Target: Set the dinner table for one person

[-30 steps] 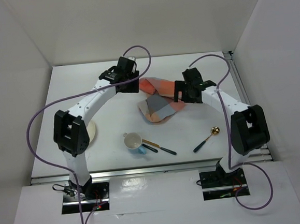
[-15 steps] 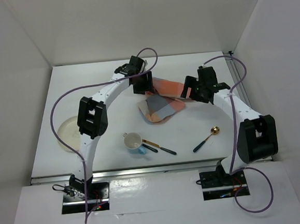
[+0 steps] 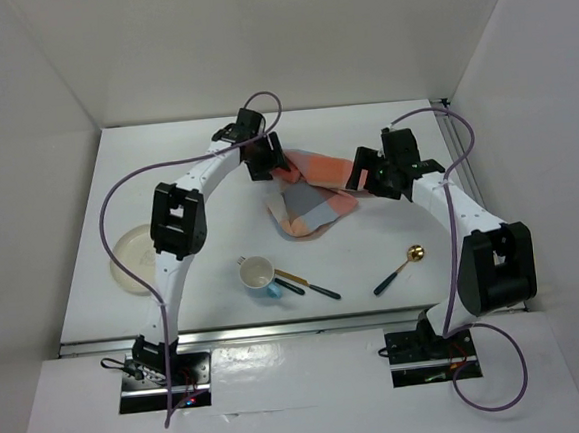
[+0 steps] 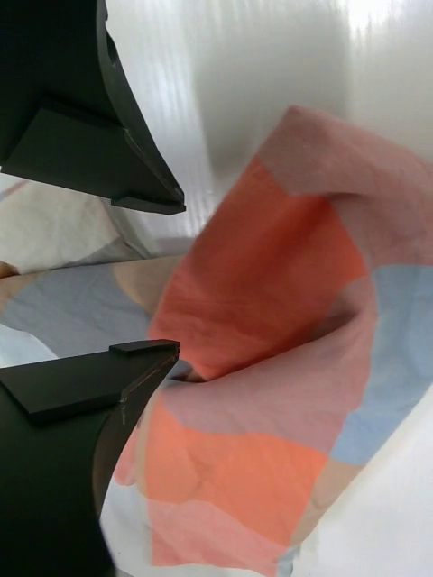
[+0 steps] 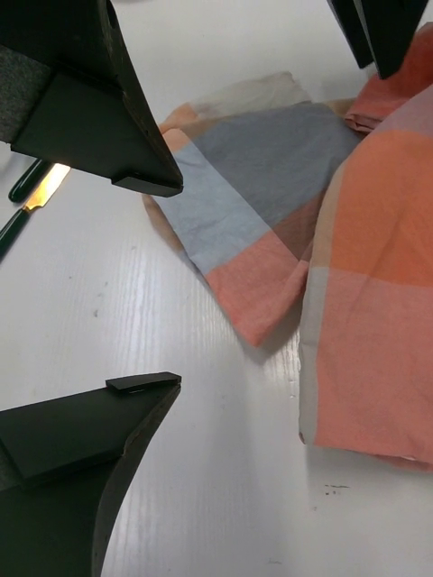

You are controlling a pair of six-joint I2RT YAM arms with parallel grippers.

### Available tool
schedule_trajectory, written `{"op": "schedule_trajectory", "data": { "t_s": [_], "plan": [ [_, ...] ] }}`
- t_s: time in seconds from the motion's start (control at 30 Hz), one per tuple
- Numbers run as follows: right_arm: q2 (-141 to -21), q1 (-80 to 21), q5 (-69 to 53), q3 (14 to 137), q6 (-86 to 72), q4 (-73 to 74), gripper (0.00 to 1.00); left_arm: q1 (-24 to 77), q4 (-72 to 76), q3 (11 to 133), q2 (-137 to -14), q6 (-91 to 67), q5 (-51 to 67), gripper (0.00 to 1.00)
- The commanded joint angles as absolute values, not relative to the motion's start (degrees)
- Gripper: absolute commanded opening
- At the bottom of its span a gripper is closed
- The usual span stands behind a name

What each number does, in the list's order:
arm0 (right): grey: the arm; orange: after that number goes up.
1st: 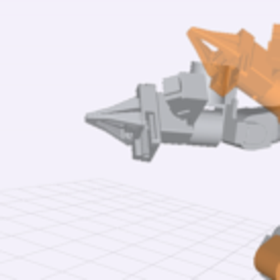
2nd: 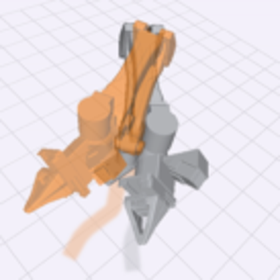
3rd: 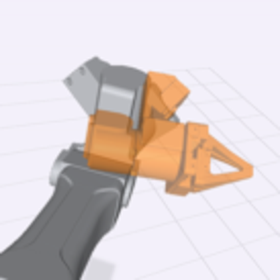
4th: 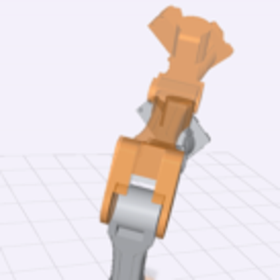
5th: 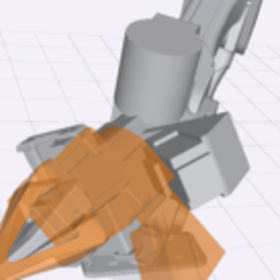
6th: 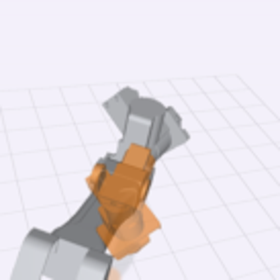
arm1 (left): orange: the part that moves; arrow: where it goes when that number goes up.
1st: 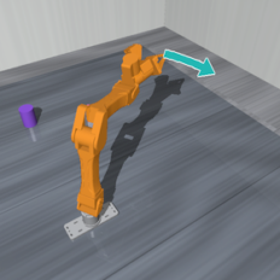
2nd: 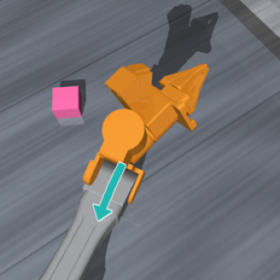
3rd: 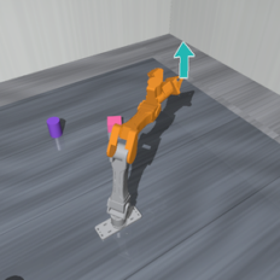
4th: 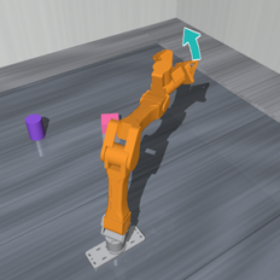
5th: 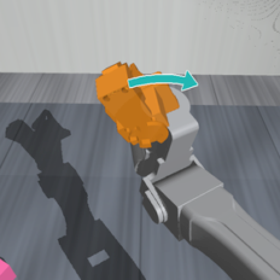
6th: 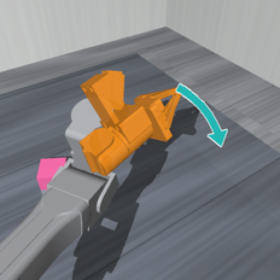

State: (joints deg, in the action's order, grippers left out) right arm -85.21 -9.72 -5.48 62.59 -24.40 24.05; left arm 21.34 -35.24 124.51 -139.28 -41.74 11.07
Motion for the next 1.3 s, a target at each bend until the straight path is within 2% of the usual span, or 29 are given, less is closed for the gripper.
{"op": "schedule_trajectory", "data": {
  "t_s": [0.0,0.13,0.23,0.27,0.33,0.37,0.4,0.47,0.5,0.53,0.57,0.6,0.77,0.83,1.03,1.17,1.23,1.27],
  "plan": [
    [-83.94,-9.4,-6.94,64.69,-24.26,23.03,0.92,21.45,-33.66,128.05,-141.68,-43.51,13.35,0.75],
    [-83.94,-8.88,-7.47,64.69,-23.73,23.55,0.92,21.45,-32.96,131.47,-144.75,-44.65,14.85,0.71],
    [-83.94,-8.88,-7.47,65.21,-23.73,24.08,0.92,21.45,-32.18,132.01,-145.28,-45.18,15.47,0.64],
    [-83.94,-8.88,-7.47,65.21,-23.73,24.08,0.92,21.45,-31.65,132.01,-145.28,-45.7,15.47,0.58],
    [-83.94,-8.88,-7.99,65.21,-23.73,24.08,0.92,20.92,-31.64,132.01,-145.28,-45.7,15.47,0.52],
    [-83.94,-8.88,-8.0,65.74,-23.73,24.08,0.92,20.92,-31.64,132.01,-145.28,-45.7,15.47,0.47],
    [-84.46,-8.88,-8.69,65.74,-23.03,24.08,0.92,20.92,-31.64,132.01,-145.28,-45.7,15.99,0.36],
    [-85.25,-10.8,-7.48,66.35,-21.63,24.08,0.92,20.3,-31.12,132.01,-144.06,-46.23,16.52,0.22],
    [-85.25,-11.59,-6.69,66.36,-21.62,24.08,0.92,19.78,-31.11,132.01,-143.53,-46.23,16.52,0.22],
    [-86.21,-12.38,-5.29,66.88,-21.62,24.6,0.92,19.78,-31.11,131.4,-143.0,-46.23,17.22,0.1],
    [-87.53,-13.78,-4.49,67.41,-21.62,24.61,0.92,19.25,-30.59,130.87,-141.78,-46.23,17.84,0.03],
    [-88.32,-14.32,-3.79,67.41,-21.62,25.31,0.92,19.25,-30.59,130.87,-141.07,-46.23,17.84,0.0],
    [-92.1,-15.46,-4.31,69.26,-22.15,25.31,0.9,18.63,-29.19,128.67,-136.06,-46.23,19.95,0.0],
    [-94.03,-16.08,-0.55,69.79,-22.15,25.31,0.9,18.02,-29.18,128.67,-134.13,-46.23,20.48,0.0],
    [-101.86,-16.08,4.92,71.19,-19.69,24.0,0.66,17.49,-29.79,130.43,-133.42,-45.7,23.2,0.0],
    [-104.23,-16.08,4.31,71.72,-18.55,21.1,0.66,17.49,-29.79,130.43,-133.42,-45.7,24.35,0.0],
    [-104.85,-16.08,3.78,71.72,-18.54,20.48,0.7,17.49,-29.79,130.43,-133.42,-45.7,24.35,0.0],
    [-105.38,-16.08,3.78,71.72,-18.54,20.48,0.75,17.49,-29.79,130.43,-133.42,-45.7,24.87,0.0]
  ]
}}
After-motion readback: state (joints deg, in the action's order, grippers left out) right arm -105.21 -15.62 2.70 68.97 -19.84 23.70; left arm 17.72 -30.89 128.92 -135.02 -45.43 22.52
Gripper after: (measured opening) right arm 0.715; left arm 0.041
